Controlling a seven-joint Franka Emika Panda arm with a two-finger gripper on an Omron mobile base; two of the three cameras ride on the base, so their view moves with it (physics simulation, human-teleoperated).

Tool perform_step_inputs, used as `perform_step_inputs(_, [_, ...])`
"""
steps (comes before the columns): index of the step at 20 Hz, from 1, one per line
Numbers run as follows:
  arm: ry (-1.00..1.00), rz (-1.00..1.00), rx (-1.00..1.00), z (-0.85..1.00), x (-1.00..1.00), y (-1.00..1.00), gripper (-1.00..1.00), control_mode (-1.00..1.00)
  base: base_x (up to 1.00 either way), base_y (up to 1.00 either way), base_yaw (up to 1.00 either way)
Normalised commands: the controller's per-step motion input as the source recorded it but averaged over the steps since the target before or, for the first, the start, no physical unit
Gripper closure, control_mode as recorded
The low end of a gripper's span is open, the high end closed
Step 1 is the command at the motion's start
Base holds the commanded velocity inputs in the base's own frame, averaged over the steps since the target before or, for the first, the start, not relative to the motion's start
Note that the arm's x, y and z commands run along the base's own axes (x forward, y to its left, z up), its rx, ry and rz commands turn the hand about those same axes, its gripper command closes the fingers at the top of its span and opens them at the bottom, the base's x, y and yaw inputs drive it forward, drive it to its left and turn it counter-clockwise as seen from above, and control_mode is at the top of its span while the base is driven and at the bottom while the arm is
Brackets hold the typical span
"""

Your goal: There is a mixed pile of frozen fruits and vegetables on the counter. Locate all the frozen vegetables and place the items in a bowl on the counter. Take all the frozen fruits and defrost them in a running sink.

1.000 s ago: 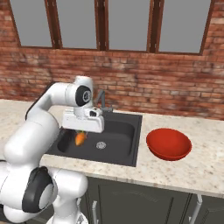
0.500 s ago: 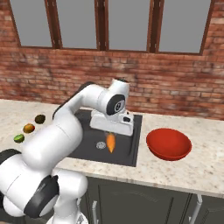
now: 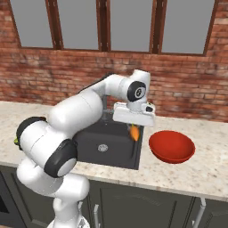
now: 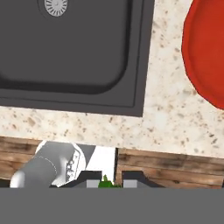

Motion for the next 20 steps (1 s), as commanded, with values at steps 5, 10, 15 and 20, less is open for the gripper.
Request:
perform_step_inputs(5, [-0.04,0.0,0.0,-0.06,0.14,-0.95,1.0,-1.0,0.0,0.0,0.0])
perform_step_inputs(10, [-0.28,0.0,-0.05,-0.04,0.18,-0.68,1.0,-1.0,0.0,0.0,0.0])
perform_step_inputs(15, [-0.22,0.01,-0.12,-0.1,0.4,-0.51,1.0,-1.0,0.0,0.0,0.0])
perform_step_inputs(20, [-0.01,0.0,-0.29,-0.33,0.26,-0.09,1.0,-1.0,0.0,0.0,0.0])
